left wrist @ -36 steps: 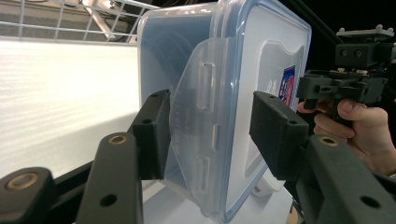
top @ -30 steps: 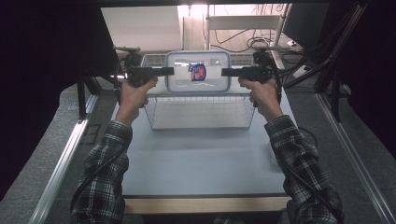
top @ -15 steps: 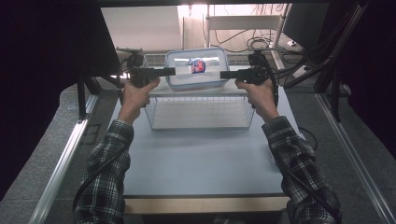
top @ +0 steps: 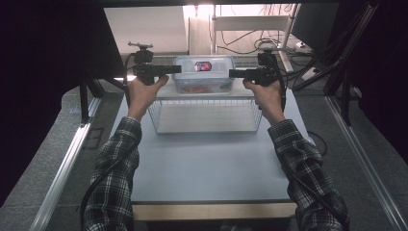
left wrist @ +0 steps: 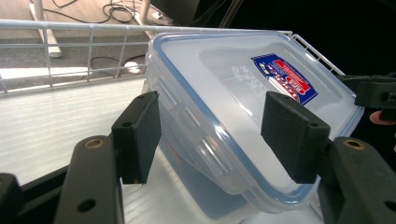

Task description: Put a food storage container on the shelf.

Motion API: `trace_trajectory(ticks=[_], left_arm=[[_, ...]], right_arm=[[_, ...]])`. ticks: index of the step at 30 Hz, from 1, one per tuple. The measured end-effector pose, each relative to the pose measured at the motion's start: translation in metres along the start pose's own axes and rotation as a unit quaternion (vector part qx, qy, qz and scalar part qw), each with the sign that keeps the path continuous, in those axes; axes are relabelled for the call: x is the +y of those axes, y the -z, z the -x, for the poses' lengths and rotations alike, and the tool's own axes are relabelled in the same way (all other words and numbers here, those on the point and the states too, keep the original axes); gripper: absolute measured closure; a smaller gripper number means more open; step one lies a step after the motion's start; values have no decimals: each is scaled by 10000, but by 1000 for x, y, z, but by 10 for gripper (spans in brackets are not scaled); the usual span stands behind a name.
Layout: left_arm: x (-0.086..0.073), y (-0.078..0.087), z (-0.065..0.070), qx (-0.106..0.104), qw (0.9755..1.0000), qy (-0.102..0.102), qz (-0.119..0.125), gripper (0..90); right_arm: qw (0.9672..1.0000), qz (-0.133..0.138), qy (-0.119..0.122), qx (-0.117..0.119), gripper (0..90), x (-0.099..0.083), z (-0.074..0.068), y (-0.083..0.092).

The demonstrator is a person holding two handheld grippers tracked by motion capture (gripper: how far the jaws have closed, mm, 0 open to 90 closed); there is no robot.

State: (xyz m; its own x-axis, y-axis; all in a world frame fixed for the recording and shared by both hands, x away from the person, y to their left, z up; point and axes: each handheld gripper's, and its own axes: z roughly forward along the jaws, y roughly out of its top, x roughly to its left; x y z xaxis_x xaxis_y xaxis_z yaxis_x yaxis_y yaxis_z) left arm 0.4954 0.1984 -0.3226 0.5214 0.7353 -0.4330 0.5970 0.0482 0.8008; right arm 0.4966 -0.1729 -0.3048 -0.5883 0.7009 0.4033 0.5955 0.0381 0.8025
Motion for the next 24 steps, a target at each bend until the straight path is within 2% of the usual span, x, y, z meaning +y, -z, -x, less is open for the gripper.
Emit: trace_trajectory(ticks=[2,3,4,5,6,7,10,11,14,15,17,18,19,20,21,24], left_arm=[[0,1,1,20,10000,-54,28,405],[0,4,9,236,9990,-376,41,424],[0,4,12,274,9985,-469,19,424],[0,6,15,246,9981,-556,9,410],[0,6,15,246,9981,-556,9,396],[-2,10,20,140,9979,-635,44,384],[-4,15,22,29,9977,-670,74,337],[-9,19,25,-96,9976,-683,84,323],[-15,22,27,-156,9970,-756,112,293],[-23,26,29,-245,9960,-852,126,260],[-31,28,32,-247,9948,-979,99,239],[-31,28,32,-247,9948,-979,99,225],[-39,30,34,-263,9936,-1098,37,215],[-39,30,34,-263,9936,-1098,37,205],[-48,32,37,-264,9923,-1211,32,200],[-60,35,41,-279,9906,-1338,26,185]], right_arm=[[9999,46,101,-17,552,0,-1,1],[9999,73,143,4,551,-1,-1,2],[9998,103,175,28,544,-1,-1,3],[9997,114,215,38,536,-2,-1,4],[9997,114,215,38,536,-2,-1,4],[9995,135,269,90,516,-3,0,7],[9991,163,361,157,485,-8,0,12],[9989,175,389,189,473,-9,0,13],[9986,192,425,244,444,-13,0,16],[9982,209,462,308,415,-17,0,19],[9979,183,525,343,384,-22,-1,20],[9979,183,525,343,384,-22,-1,20],[9974,154,610,354,359,-26,-2,22],[9972,141,659,336,345,-28,-3,22],[9969,137,700,331,334,-31,-4,23],[9958,103,854,311,294,-38,-7,24]])
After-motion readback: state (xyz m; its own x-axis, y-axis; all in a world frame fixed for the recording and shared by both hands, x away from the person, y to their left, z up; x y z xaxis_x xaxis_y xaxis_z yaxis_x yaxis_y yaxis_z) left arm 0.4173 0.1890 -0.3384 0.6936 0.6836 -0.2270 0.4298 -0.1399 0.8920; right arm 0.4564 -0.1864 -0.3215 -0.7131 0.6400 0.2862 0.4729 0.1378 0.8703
